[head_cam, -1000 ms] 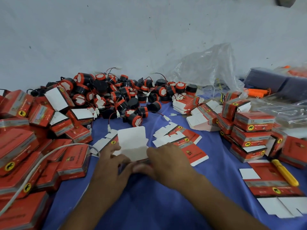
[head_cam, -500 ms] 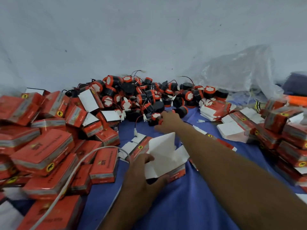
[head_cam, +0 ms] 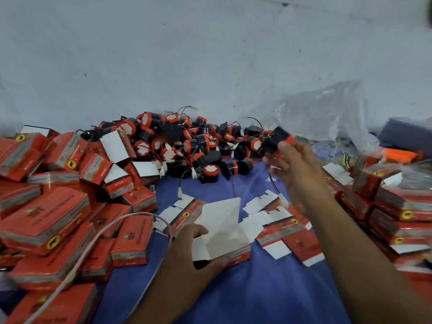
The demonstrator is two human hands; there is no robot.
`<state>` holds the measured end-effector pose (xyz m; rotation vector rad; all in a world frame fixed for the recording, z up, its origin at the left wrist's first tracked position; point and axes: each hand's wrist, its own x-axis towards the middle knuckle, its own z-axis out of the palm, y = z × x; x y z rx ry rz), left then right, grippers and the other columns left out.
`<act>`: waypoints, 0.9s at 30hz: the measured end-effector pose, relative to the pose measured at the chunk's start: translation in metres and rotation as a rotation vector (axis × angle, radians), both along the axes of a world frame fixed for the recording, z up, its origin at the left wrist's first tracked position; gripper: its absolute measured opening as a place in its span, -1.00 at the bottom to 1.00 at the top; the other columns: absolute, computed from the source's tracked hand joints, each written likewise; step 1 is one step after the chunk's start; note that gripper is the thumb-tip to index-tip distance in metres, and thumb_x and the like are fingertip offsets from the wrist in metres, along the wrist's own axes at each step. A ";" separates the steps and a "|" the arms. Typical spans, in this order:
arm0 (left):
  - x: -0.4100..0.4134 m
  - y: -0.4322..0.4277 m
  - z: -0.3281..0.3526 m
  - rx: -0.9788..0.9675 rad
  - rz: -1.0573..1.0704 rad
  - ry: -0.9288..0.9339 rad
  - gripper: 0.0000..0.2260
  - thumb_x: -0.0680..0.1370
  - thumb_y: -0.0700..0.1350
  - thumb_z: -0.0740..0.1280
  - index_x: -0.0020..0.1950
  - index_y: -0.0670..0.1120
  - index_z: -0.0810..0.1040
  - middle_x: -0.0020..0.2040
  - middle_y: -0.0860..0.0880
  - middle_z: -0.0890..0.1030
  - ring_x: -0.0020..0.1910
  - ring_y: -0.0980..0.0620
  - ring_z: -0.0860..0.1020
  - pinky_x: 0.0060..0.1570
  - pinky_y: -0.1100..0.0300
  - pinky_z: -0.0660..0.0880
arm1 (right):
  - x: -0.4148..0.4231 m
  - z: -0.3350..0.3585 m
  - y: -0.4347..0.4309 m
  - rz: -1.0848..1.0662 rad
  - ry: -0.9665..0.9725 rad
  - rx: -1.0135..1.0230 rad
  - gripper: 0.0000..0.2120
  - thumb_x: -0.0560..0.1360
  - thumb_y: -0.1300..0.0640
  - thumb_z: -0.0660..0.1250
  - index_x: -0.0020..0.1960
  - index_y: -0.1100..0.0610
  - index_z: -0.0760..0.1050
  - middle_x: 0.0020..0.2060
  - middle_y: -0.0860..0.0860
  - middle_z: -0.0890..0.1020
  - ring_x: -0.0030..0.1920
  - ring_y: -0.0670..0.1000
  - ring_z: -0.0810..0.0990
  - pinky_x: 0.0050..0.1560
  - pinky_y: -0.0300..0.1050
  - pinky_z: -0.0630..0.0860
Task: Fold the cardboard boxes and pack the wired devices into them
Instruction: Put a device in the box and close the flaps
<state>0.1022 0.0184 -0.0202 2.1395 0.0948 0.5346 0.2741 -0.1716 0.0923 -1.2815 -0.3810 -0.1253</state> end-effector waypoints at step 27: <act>-0.001 0.000 0.001 0.132 -0.218 -0.121 -0.60 0.43 0.21 0.47 0.25 0.32 0.51 0.19 0.21 0.55 0.22 0.23 0.50 0.19 0.44 0.36 | -0.101 -0.062 0.004 0.255 -0.785 -1.369 -0.73 0.65 -0.06 0.22 0.11 -0.01 0.67 0.08 -0.05 0.60 0.11 0.02 0.50 0.18 0.02 0.39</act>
